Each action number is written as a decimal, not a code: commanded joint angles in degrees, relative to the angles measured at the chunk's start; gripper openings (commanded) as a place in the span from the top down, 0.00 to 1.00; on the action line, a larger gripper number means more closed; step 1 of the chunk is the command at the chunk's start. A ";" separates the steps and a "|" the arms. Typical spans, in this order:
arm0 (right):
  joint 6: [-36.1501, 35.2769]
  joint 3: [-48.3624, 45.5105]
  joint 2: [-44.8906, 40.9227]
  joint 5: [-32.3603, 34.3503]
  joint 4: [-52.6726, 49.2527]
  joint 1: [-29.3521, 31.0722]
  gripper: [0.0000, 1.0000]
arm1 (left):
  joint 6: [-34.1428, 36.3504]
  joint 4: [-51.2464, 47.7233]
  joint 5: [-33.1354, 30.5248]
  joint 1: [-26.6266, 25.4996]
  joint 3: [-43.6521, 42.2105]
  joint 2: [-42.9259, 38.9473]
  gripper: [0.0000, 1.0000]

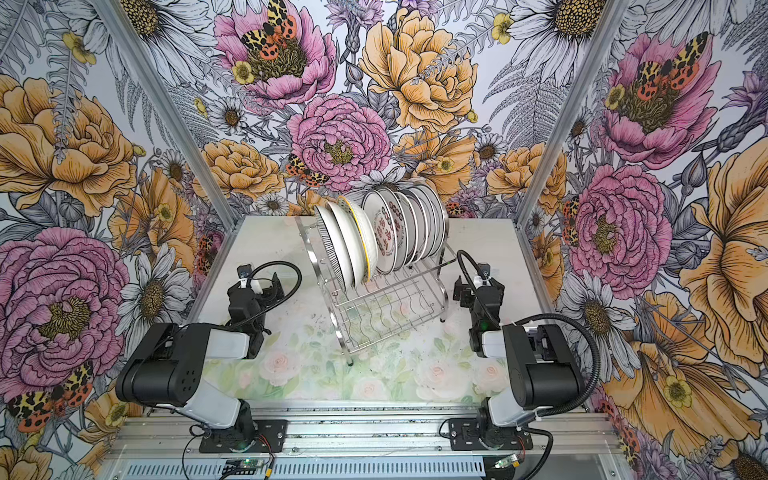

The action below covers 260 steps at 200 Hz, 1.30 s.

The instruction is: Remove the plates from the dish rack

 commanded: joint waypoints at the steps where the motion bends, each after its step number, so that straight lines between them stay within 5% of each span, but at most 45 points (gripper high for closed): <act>1: -0.36 0.97 0.41 -0.35 0.64 -0.10 0.01 | -0.36 0.43 1.07 0.25 0.14 -0.70 0.01; 212: -0.28 0.85 0.32 -0.44 0.70 -0.07 0.01 | -0.36 0.42 1.15 0.23 0.19 -0.70 0.01; 260: 2.15 -0.26 -4.24 4.72 -0.77 -0.36 0.01 | 0.57 -1.29 -2.42 -1.37 -0.16 -4.02 0.01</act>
